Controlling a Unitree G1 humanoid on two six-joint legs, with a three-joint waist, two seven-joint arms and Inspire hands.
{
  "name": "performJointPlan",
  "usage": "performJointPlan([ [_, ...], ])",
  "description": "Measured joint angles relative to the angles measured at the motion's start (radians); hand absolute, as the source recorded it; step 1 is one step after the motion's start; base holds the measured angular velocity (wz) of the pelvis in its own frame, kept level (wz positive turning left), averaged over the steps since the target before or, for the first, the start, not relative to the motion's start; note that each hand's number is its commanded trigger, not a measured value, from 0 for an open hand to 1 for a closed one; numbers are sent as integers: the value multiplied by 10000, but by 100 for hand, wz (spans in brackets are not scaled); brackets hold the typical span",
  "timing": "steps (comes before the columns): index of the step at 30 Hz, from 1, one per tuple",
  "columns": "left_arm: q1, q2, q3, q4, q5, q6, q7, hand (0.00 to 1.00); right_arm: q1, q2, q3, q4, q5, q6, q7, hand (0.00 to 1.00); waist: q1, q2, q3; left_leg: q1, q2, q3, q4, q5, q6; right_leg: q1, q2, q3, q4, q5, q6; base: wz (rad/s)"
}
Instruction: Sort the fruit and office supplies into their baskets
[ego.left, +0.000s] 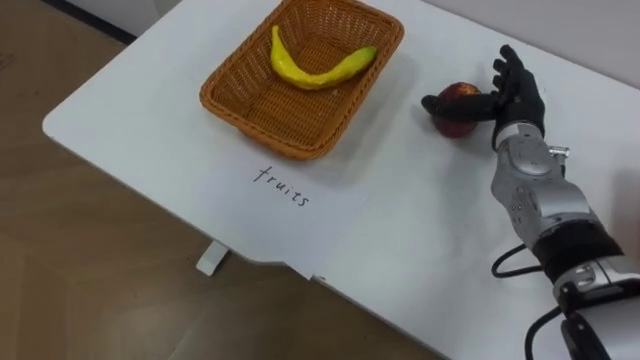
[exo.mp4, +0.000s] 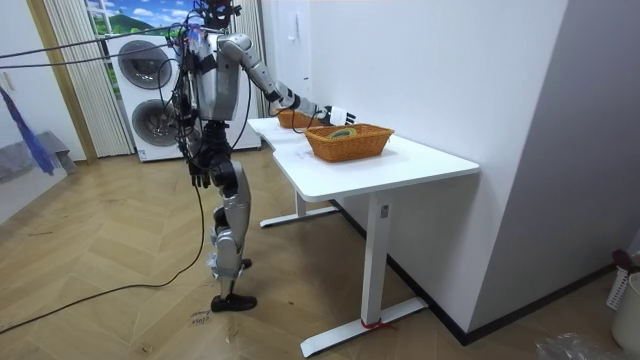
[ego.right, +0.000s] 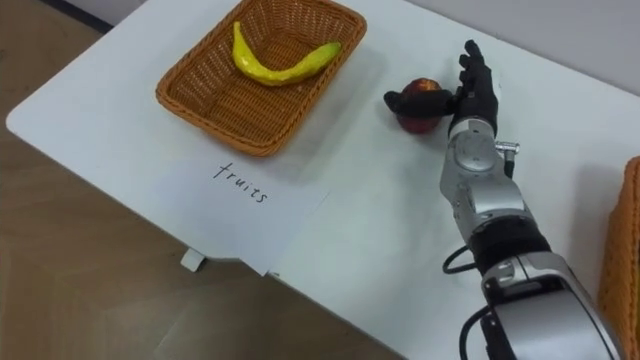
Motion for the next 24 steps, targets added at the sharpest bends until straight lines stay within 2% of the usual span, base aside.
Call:
performJointPlan([
  [6,-61,21,11,53,21,13,-65,0,2,-136,38,38,-671,10,366,0,21,92,-13,-17,4,3,16,0,0,-14,3,16,7,1,-2,0],
  [11,-134,25,3,198,19,-8,-87,0,1,-178,402,118,-1204,-11,437,0,44,89,-14,14,5,31,11,0,0,-12,0,56,11,1,-2,-1],
  [16,-382,55,-48,493,-125,-6,-84,0,-12,-175,843,467,-2117,-126,428,0,117,10,11,62,49,234,8,1,1,-13,1,178,16,5,-8,-6],
  [19,-680,106,-56,888,-262,-160,-81,0,-12,-144,967,746,-2312,-212,425,0,145,-78,23,105,49,246,9,1,1,39,-1,166,23,9,-14,0],
  [21,-779,140,-55,947,-375,-198,-72,0,-9,-135,966,824,-2313,-266,407,0,200,-143,55,107,57,254,8,0,1,33,2,160,28,10,-16,0],
  [24,-905,140,-54,1040,-389,-202,-58,0,-4,-157,944,896,-2402,-270,331,0,273,-173,58,80,64,246,-6,-3,0,7,8,110,34,20,-30,0],
])
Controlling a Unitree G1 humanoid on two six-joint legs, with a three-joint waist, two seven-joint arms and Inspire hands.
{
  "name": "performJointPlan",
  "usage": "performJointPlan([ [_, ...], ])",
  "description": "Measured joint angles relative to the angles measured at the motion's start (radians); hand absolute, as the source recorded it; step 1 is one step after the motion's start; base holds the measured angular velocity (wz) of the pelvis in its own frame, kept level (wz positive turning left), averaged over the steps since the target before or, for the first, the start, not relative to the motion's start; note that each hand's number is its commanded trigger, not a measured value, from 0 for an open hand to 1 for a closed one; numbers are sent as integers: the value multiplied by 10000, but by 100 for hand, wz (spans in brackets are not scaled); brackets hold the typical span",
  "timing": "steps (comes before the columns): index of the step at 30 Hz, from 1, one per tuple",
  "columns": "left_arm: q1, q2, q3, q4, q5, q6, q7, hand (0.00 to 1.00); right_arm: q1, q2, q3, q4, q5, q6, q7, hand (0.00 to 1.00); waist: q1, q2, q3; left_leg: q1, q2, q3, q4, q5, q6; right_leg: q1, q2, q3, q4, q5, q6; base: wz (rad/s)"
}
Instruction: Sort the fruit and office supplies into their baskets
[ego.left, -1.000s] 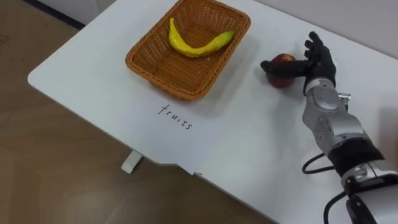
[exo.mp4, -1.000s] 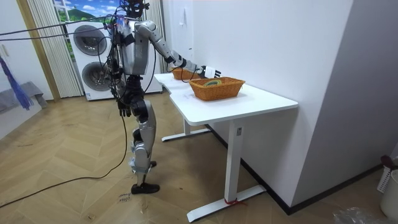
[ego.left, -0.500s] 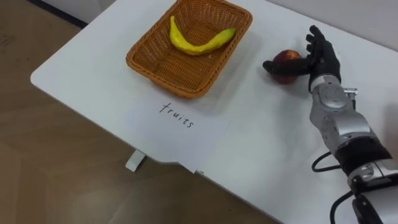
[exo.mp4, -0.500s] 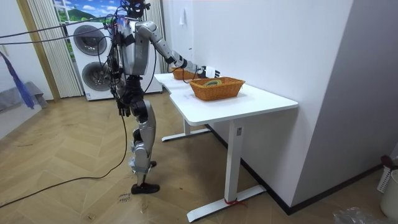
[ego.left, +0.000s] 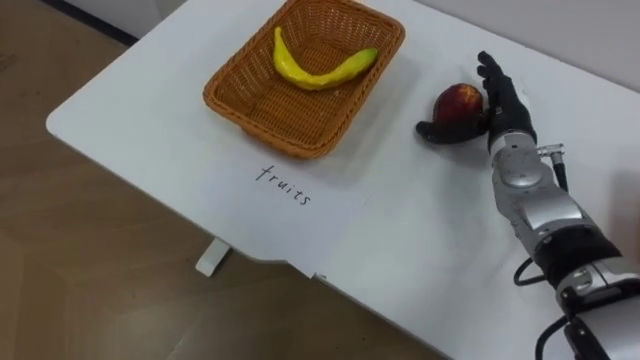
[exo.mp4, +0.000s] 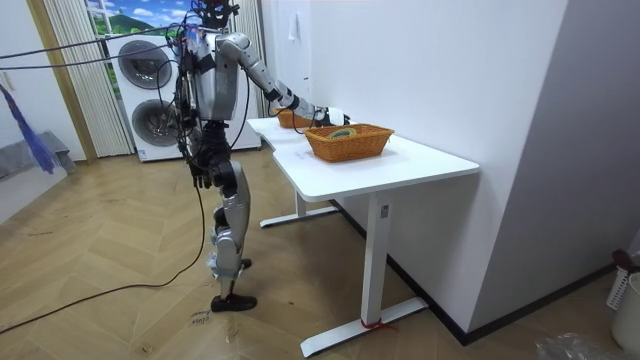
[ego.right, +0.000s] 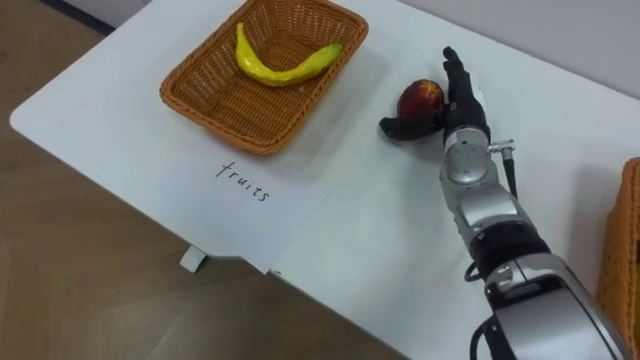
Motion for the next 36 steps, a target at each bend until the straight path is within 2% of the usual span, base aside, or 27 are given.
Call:
performJointPlan([
  [3,-9,2,0,3,2,-73,9,0,1,-3,1,248,-211,-199,-42,0,48,-7,-3,9,1,0,-3,0,0,0,1,3,18,1,-1,0],
  [10,-34,6,154,-14,4,-202,75,0,24,-5,-2,255,-628,-219,-87,0,45,-7,-5,-13,3,1,0,-1,0,-28,0,5,23,3,-3,0],
  [11,-38,6,155,-14,4,-202,92,0,24,-5,-2,256,-633,-219,-102,56,45,-6,-5,-13,2,1,0,0,0,-29,0,5,23,3,-3,0],
  [12,-46,6,155,-15,4,-202,138,0,24,-4,-2,257,-634,-218,-116,92,46,-5,-5,-14,2,1,0,-1,1,-30,0,5,23,4,-3,0],
  [13,-54,6,156,-15,5,-202,186,0,24,-4,-2,258,-639,-218,-117,100,49,-6,-7,-14,2,1,1,0,0,-30,0,5,23,4,-3,0],
  [18,-119,31,252,-15,9,-208,192,0,26,-21,-7,257,-1068,-219,-327,100,66,4,-14,-14,2,2,9,0,0,-30,0,7,23,5,-4,0],
  [24,-211,47,250,-36,9,-283,194,0,27,-246,-224,311,-1345,-270,-556,100,80,7,-27,-3,3,11,10,0,1,-30,2,22,23,5,-4,0],
  [36,-212,49,250,-36,6,-369,206,0,28,-245,-372,357,-1356,-271,-557,100,96,58,-41,-5,3,20,1,-1,1,-32,3,55,4,5,-4,0],
])
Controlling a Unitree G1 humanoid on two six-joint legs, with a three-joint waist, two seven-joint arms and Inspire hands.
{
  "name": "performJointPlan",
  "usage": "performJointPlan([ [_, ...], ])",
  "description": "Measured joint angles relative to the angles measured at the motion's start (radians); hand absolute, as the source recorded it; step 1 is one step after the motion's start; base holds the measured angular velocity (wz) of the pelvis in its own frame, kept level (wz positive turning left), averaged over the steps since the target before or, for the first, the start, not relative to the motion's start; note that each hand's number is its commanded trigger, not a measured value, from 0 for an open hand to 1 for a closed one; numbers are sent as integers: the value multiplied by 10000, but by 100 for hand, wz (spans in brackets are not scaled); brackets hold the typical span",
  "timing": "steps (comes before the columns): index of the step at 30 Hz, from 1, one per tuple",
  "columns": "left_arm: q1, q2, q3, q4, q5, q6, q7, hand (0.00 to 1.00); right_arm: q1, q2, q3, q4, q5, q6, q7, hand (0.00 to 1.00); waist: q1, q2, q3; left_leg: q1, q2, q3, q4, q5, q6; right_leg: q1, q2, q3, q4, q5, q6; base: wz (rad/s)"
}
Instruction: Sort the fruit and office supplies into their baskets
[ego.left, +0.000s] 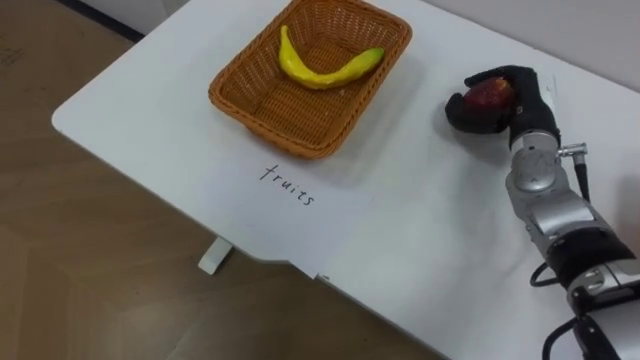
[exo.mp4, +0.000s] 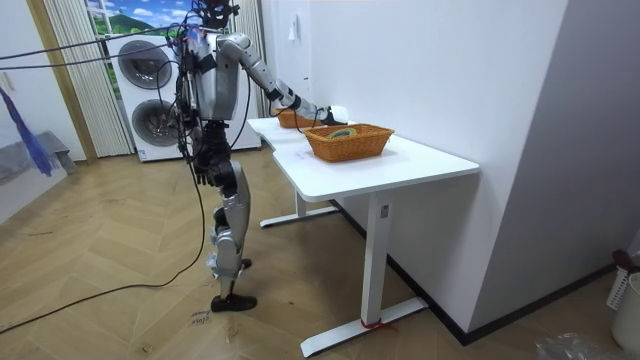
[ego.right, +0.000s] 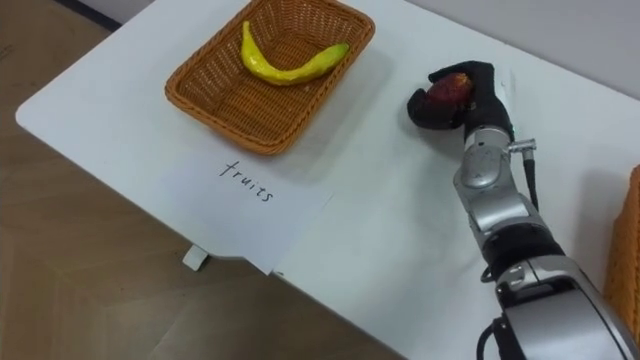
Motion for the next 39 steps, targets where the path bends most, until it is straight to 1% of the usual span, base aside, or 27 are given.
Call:
performJointPlan([
  [6,4,5,-13,1,-3,5,0,0,17,14,21,110,14,-20,-1,100,4,53,-12,6,-1,0,-1,0,0,11,-1,-47,0,0,1,0],
  [9,6,5,-17,20,-7,12,-1,0,17,15,21,286,54,-136,-7,100,37,54,-11,38,-4,-1,-1,0,0,48,-4,-53,0,0,1,0],
  [13,13,6,-14,20,-4,18,2,0,20,20,-1,301,95,-127,-12,100,53,63,-5,32,0,2,-4,0,0,46,0,-49,-2,0,1,0],
  [18,-13,6,2,-6,2,6,122,0,20,58,-96,141,49,-138,8,100,-23,54,-13,-12,1,7,-14,-1,0,-6,2,-46,-2,0,1,0],
  [20,-11,6,40,-18,-1,-4,200,0,24,54,-127,-57,61,-34,37,100,-71,56,-32,-14,-1,18,-14,0,0,-7,1,-23,-1,0,1,0],
  [22,10,8,67,-57,1,-19,239,0,234,70,-113,-731,48,268,126,100,-109,64,-61,11,8,114,-13,0,1,-7,-5,62,-2,2,4,-7],
  [24,23,-2,73,-57,-16,-20,238,0,447,134,-112,-1504,54,398,148,100,-112,79,-75,67,29,303,-6,3,5,0,-14,182,-2,3,5,-16],
  [26,41,-22,110,-57,11,-39,238,0,547,144,-117,-2243,47,459,218,100,-157,94,-91,157,36,379,-5,3,4,54,-16,258,-9,4,6,-13],
  [27,64,-66,294,-52,9,-60,234,0,577,142,-119,-2898,41,496,223,100,-250,89,-130,186,41,390,-6,3,4,70,-11,288,-22,4,6,-4],
  [28,89,-101,471,-49,3,-67,233,0,575,131,-149,-3503,6,492,222,100,-370,104,-147,256,41,389,-10,3,4,146,-5,282,-40,4,6,-3],
  [29,103,-110,544,-50,-4,-71,232,0,577,131,-183,-3769,13,492,220,100,-405,105,-147,318,40,393,-11,3,4,208,-3,282,-59,4,6,0],
  [30,156,-117,635,-51,-4,-71,232,0,578,113,-223,-4210,13,495,220,100,-500,115,-163,462,36,400,-21,3,4,368,-4,288,-70,4,7,0],
  [31,275,-119,693,-78,23,-75,233,0,584,108,-232,-4697,-1,526,219,100,-598,128,-194,645,38,449,-86,3,4,519,-4,311,-69,3,7,0],
  [32,330,-125,708,-80,24,-75,233,0,583,104,-245,-4927,-30,528,215,100,-612,134,-202,738,48,502,-122,2,4,581,-2,333,-74,3,7,-9],
  [34,625,-143,761,-247,7,-70,211,0,580,75,-355,-5872,-74,582,215,100,-733,117,-298,876,66,555,-172,1,3,676,3,356,-66,3,7,-9],
  [36,768,-151,779,-290,37,-32,201,0,580,75,-395,-6358,-73,627,226,100,-849,115,-303,1028,80,560,-224,1,3,812,15,361,-60,3,8,2],
  [39,900,-200,777,-283,37,-12,183,0,580,113,-387,-6757,-73,732,422,100,-859,121,-310,1319,99,579,-282,-4,4,1082,21,377,-40,2,9,0],
])
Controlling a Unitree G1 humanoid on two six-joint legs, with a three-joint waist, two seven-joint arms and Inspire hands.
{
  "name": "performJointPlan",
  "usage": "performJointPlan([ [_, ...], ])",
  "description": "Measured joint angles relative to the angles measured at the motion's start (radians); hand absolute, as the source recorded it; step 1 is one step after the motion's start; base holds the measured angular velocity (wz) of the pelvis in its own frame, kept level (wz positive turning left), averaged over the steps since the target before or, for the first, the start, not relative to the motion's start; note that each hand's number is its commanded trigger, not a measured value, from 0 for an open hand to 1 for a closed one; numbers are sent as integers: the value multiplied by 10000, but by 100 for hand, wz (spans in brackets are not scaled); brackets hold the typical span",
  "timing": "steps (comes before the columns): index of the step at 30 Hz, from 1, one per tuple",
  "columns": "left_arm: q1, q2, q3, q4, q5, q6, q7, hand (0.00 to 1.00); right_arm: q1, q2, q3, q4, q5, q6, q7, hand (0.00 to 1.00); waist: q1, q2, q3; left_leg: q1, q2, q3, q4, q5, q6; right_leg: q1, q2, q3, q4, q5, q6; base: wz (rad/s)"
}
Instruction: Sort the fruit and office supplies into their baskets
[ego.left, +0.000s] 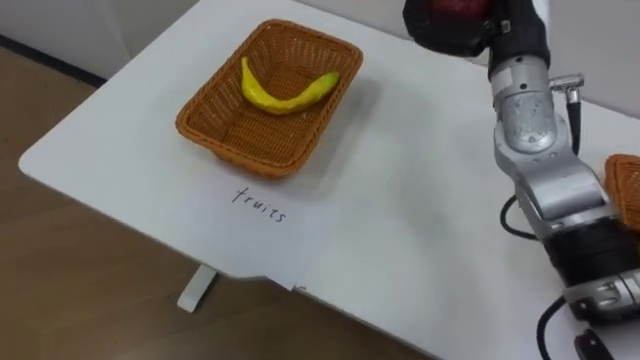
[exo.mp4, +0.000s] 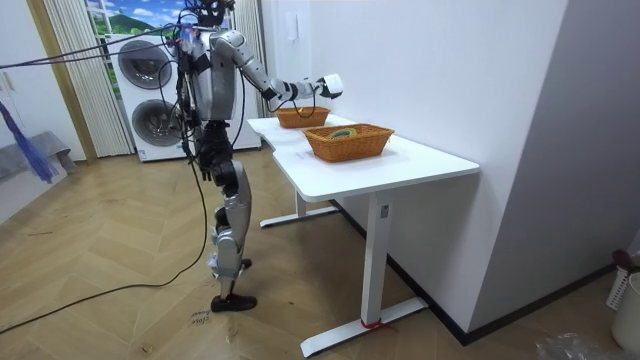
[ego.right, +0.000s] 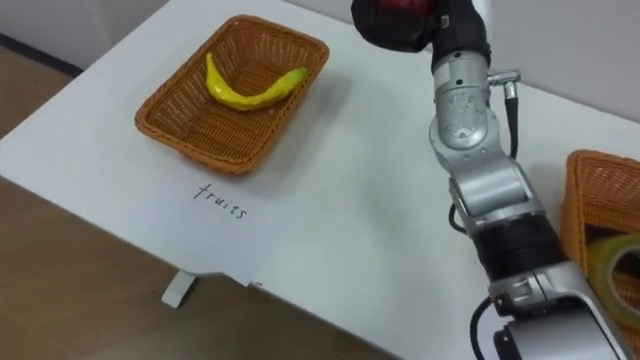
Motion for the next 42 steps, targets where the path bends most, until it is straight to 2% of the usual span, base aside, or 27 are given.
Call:
performJointPlan([
  [5,-41,-130,11,-6,7,50,-12,0,-21,148,4,-489,-23,33,219,100,35,-41,-47,158,-15,-72,-25,7,1,183,7,2,-1,2,-3,2],
  [7,-15,-174,12,-76,215,148,-30,0,-20,411,87,-811,-8,238,379,100,81,-98,-82,213,-19,-69,-32,11,-3,246,17,22,-30,0,0,0],
  [11,-59,-275,-33,-474,418,365,-232,0,-23,709,148,-1097,-11,338,463,100,300,-190,-110,246,-37,-79,-6,42,12,264,10,12,-36,-1,1,1],
  [12,-34,-262,-45,-508,418,408,-231,0,-102,727,332,-1104,-22,465,450,100,372,-234,-104,263,-46,-118,-15,44,15,307,8,-10,-33,-4,6,9],
  [13,-9,-228,-85,-513,402,429,-216,0,-228,775,544,-1104,-60,609,464,100,373,-269,-56,289,-51,-161,-19,44,15,346,10,-33,-36,-10,16,10],
  [17,-25,-162,-205,-532,399,474,-180,0,-320,888,960,-990,-166,662,522,100,592,-390,50,325,-59,-248,-81,38,10,385,11,-140,-33,-14,22,7],
  [18,-9,-151,-201,-545,414,492,-181,0,-446,886,1165,-747,-314,677,578,100,637,-463,97,296,-72,-311,-93,39,10,377,6,-179,-33,-20,32,13],
  [20,-34,-160,-218,-597,457,597,-192,0,-502,889,1361,-494,-325,801,703,100,744,-563,141,206,-83,-366,-64,39,10,336,-1,-273,-36,-21,34,11],
  [23,-11,-217,-220,-707,456,643,-234,0,-519,943,1626,-83,-416,1003,979,100,891,-656,133,88,-135,-491,-56,40,15,290,-26,-299,-38,-24,39,13],
  [25,-31,-214,-220,-744,448,643,-291,0,-561,1095,1690,263,-451,1054,1123,100,1113,-705,131,34,-148,-517,-65,43,21,223,-37,-300,-33,-25,40,4],
  [28,-39,-198,-215,-901,457,641,-393,0,-619,1353,1806,576,-500,1093,1326,100,1178,-743,132,9,-161,-617,-68,44,21,230,-39,-345,-30,-26,42,8],
  [34,-99,-156,-222,-907,457,633,-427,0,-619,1382,1995,776,-538,1092,1557,100,1399,-837,197,-16,-163,-651,-67,42,21,231,-39,-405,-31,-31,50,1],
  [40,-17,-56,-409,-911,470,626,-486,0,-656,1408,1999,1276,-731,1080,1772,100,1417,-845,226,2,-167,-651,-13,39,18,286,-36,-431,-37,-31,50,-1],
  [41,-11,-57,-409,-911,471,625,-501,0,-656,1408,1999,1285,-745,1080,1786,93,1412,-839,231,1,-166,-644,-6,38,18,286,-35,-431,-37,-31,50,-5],
  [42,-12,-55,-406,-911,534,626,-558,0,-656,1403,1995,1286,-731,1080,1788,65,1408,-833,241,-3,-164,-639,-5,38,16,286,-31,-393,-41,-31,51,-5],
])
